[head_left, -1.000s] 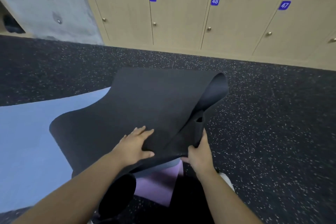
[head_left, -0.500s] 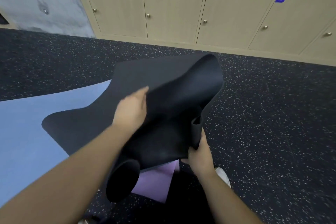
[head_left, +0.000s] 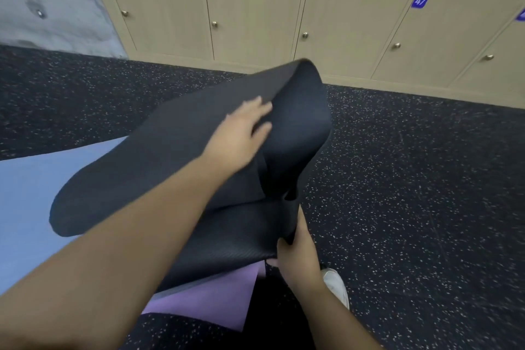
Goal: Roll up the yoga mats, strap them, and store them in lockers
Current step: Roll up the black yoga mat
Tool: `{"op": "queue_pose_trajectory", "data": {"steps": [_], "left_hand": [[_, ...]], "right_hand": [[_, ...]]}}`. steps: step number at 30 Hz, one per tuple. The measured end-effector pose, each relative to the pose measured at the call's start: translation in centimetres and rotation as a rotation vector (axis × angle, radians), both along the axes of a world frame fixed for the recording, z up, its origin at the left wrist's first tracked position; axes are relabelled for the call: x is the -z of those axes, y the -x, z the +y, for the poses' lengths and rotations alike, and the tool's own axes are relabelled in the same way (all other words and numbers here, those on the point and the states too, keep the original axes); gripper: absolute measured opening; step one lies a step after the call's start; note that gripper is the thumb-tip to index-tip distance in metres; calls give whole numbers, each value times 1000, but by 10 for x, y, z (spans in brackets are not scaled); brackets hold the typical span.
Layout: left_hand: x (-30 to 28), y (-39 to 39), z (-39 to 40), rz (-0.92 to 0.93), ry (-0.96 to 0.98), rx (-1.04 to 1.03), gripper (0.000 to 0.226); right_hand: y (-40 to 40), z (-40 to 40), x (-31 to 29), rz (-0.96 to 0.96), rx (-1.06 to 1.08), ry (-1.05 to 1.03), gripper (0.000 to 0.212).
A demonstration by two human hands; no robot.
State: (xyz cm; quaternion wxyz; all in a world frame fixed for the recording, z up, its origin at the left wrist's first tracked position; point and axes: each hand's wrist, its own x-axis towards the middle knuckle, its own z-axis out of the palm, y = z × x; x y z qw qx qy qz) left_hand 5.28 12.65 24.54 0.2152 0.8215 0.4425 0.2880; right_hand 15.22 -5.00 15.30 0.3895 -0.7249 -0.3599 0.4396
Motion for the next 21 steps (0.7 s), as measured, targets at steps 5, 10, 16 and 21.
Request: {"op": "queue_pose_trajectory", "data": {"steps": [5, 10, 16, 21], "left_hand": [[49, 18, -51, 150, 198, 185, 79], [90, 58, -78, 537, 88, 210, 106], [112, 66, -68, 708, 184, -60, 100], [83, 53, -26, 578, 22, -155, 54]], "right_hand": [[-1, -2, 6, -19, 10, -3, 87], [-1, -2, 8, -13, 8, 33, 88], [0, 0, 6, 6, 6, 99, 93], [-1, 1, 12, 51, 37, 110, 90]]}}
